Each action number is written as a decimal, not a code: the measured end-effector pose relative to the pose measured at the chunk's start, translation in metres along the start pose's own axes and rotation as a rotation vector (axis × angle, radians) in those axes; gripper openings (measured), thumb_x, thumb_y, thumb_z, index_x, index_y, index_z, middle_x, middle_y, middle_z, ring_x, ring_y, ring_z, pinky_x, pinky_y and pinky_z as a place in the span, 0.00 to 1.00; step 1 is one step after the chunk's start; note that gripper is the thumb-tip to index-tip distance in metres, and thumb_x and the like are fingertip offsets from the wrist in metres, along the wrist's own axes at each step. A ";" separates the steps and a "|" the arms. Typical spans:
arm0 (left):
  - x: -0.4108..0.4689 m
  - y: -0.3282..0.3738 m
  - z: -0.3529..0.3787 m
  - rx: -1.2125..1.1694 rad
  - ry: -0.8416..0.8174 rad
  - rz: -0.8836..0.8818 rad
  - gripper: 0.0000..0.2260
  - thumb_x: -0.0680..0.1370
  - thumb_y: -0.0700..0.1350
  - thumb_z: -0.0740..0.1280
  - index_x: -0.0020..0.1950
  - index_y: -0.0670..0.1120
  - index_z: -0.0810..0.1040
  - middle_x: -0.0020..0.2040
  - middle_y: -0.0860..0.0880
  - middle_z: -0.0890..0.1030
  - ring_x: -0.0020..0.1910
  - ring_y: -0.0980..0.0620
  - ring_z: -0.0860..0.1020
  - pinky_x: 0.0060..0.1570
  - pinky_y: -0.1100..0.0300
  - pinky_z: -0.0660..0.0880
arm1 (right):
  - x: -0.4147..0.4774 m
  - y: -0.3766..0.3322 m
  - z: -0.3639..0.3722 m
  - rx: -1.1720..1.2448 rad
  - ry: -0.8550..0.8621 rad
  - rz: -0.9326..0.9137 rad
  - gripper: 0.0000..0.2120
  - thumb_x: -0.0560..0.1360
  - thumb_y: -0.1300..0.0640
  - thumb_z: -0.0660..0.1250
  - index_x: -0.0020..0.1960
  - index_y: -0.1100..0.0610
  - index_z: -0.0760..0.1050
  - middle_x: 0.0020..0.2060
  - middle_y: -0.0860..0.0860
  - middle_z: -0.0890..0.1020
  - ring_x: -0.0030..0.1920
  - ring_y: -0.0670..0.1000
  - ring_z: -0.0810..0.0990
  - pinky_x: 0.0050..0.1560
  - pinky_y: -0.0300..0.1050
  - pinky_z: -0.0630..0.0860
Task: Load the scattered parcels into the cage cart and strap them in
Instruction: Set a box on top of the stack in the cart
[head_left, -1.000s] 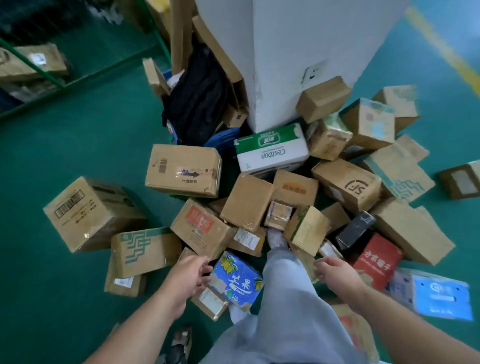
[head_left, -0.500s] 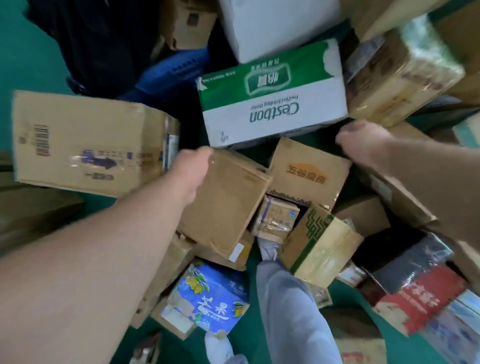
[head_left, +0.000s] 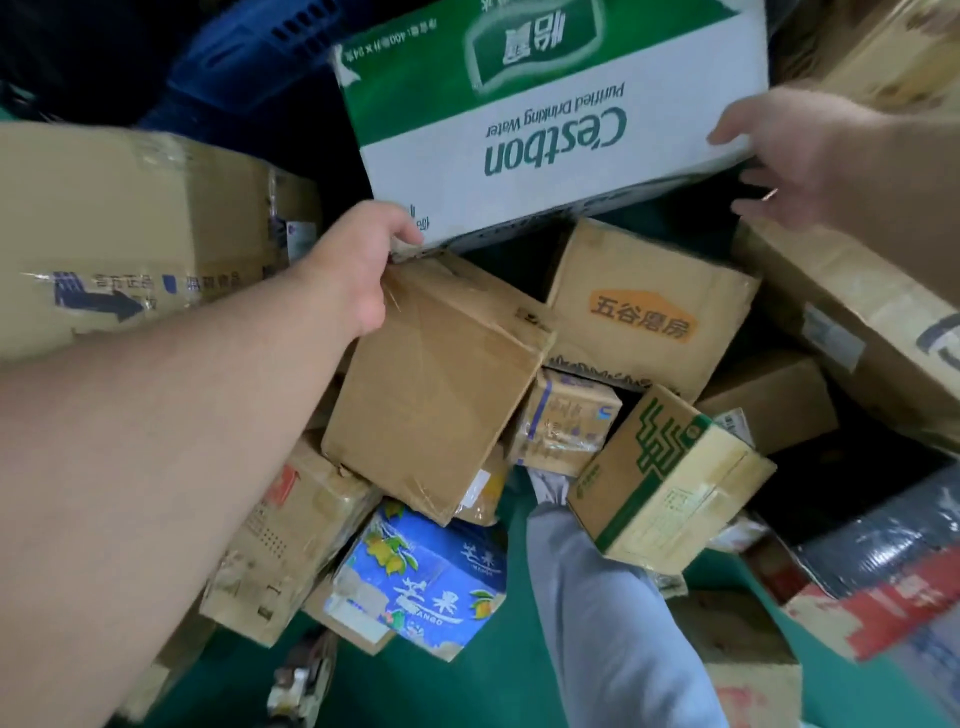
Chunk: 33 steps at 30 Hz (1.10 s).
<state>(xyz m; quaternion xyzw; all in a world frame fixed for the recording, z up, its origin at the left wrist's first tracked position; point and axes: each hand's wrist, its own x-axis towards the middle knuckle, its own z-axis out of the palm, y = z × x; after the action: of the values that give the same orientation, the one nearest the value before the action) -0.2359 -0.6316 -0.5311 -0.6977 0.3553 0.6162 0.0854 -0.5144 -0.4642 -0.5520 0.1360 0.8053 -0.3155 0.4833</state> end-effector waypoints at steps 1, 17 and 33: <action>-0.007 0.001 -0.002 -0.001 -0.007 0.016 0.28 0.66 0.42 0.68 0.66 0.42 0.79 0.62 0.43 0.81 0.53 0.44 0.78 0.51 0.54 0.77 | -0.005 -0.003 -0.006 0.018 0.007 -0.021 0.28 0.69 0.54 0.72 0.68 0.46 0.71 0.68 0.46 0.72 0.66 0.49 0.73 0.52 0.47 0.77; -0.056 -0.001 0.057 0.261 0.308 0.290 0.12 0.81 0.46 0.61 0.53 0.41 0.81 0.46 0.47 0.80 0.47 0.44 0.77 0.41 0.58 0.71 | -0.108 0.017 0.030 -0.872 0.073 -0.472 0.28 0.80 0.34 0.54 0.44 0.58 0.75 0.44 0.56 0.76 0.43 0.58 0.76 0.40 0.47 0.68; 0.045 -0.028 -0.044 -0.186 0.033 0.077 0.20 0.73 0.45 0.65 0.65 0.49 0.79 0.60 0.48 0.83 0.59 0.45 0.77 0.54 0.50 0.69 | -0.083 0.049 0.021 -0.848 0.257 -0.570 0.17 0.85 0.40 0.50 0.49 0.53 0.64 0.43 0.54 0.80 0.42 0.62 0.82 0.46 0.60 0.80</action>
<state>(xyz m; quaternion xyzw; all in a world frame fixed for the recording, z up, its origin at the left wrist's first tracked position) -0.1845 -0.6526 -0.5717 -0.6987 0.3244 0.6376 -0.0093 -0.4334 -0.4331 -0.5056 -0.2584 0.9200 -0.0616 0.2881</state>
